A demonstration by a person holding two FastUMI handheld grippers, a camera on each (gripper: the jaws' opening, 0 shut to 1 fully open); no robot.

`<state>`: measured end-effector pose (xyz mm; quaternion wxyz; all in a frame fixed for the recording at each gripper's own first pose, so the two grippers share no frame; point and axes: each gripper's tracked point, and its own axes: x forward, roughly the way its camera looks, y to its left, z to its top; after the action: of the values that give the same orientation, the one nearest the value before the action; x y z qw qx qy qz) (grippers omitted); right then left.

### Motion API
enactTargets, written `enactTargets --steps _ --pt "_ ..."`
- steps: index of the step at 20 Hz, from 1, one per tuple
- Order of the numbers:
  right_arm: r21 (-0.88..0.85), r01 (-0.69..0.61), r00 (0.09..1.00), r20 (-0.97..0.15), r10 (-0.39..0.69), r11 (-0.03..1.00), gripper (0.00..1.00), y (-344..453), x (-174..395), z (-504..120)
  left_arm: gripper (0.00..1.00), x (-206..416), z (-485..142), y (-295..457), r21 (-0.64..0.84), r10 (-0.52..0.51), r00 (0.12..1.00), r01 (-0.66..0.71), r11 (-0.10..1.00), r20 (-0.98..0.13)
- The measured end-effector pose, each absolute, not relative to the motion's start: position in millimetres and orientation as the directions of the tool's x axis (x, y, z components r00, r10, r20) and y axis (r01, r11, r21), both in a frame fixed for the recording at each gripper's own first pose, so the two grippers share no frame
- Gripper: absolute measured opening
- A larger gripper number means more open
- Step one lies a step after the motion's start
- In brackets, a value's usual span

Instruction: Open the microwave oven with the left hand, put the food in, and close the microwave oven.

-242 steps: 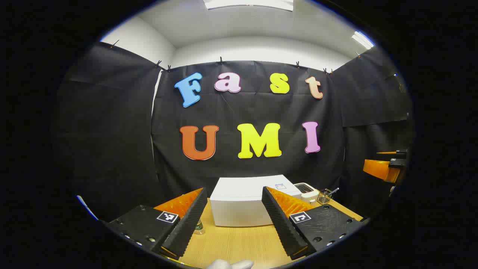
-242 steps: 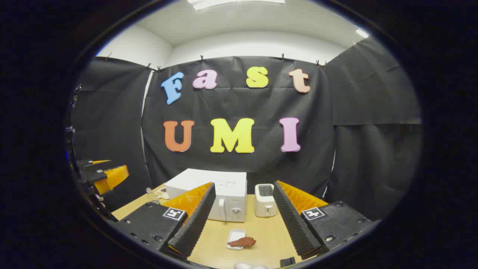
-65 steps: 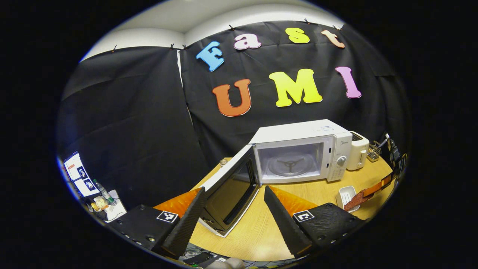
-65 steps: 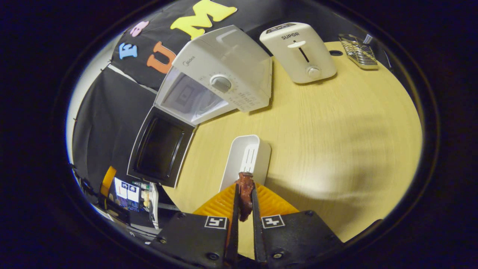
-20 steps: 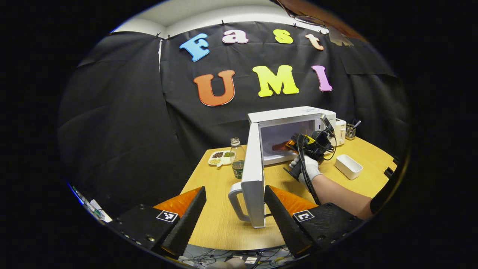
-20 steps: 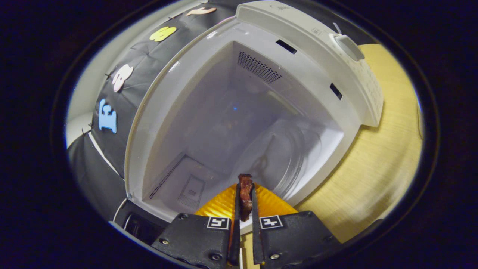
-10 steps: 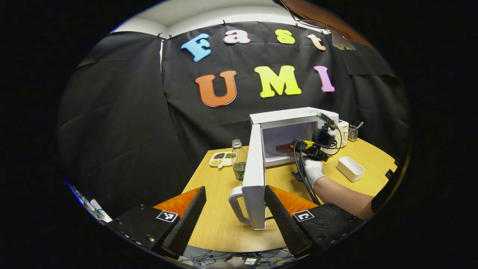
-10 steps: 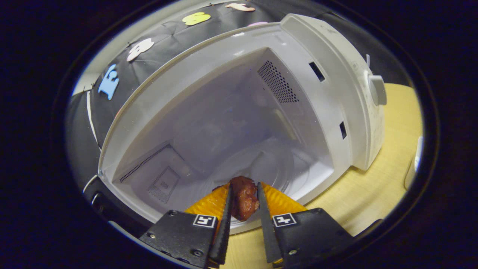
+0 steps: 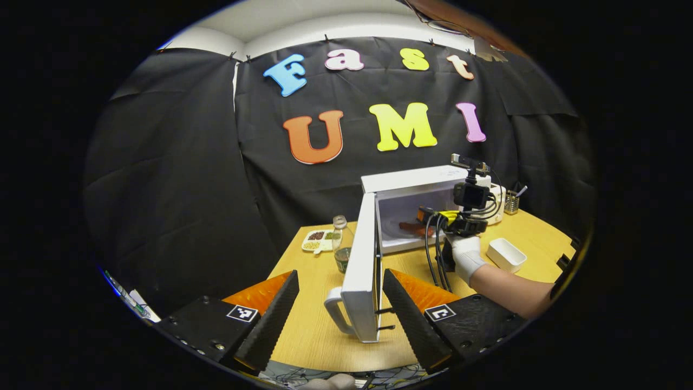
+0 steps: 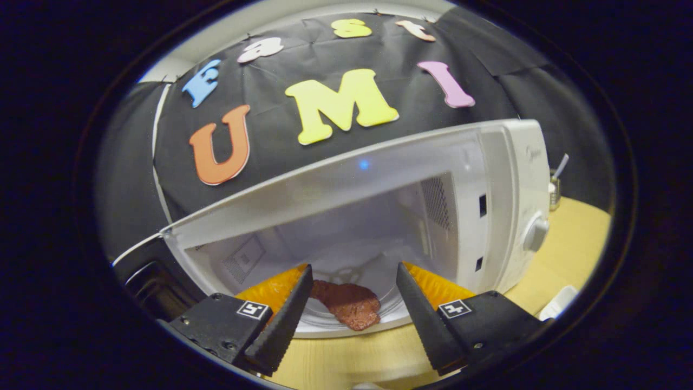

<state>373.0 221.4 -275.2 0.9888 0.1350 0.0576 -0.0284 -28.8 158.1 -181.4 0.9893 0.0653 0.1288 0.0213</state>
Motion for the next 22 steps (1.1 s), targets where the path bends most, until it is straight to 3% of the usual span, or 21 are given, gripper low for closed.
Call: enactTargets --steps 12,13,14,22 --pt "0.026 -0.012 0.988 -0.151 0.016 1.0 0.99 154.7 232.1 -159.5 0.96 -12.7 -118.7 145.2 0.087 0.037 0.991 -0.026 0.996 -0.128" --pt "0.022 -0.011 0.987 -0.157 0.014 1.0 0.91 145.5 215.3 -152.0 0.96 -12.4 -115.4 146.3 0.087 0.041 0.991 -0.031 0.996 -0.124" --pt "0.017 -0.01 0.988 -0.153 0.013 1.0 0.99 134.5 200.5 -141.9 0.95 -11.5 -111.9 143.8 0.083 0.035 0.993 -0.026 0.996 -0.11" --pt "-0.047 0.043 0.977 -0.207 -0.052 0.998 0.99 66.9 91.7 -109.6 0.96 0.7 -107.9 146.3 0.075 0.033 0.996 -0.027 0.997 -0.082"
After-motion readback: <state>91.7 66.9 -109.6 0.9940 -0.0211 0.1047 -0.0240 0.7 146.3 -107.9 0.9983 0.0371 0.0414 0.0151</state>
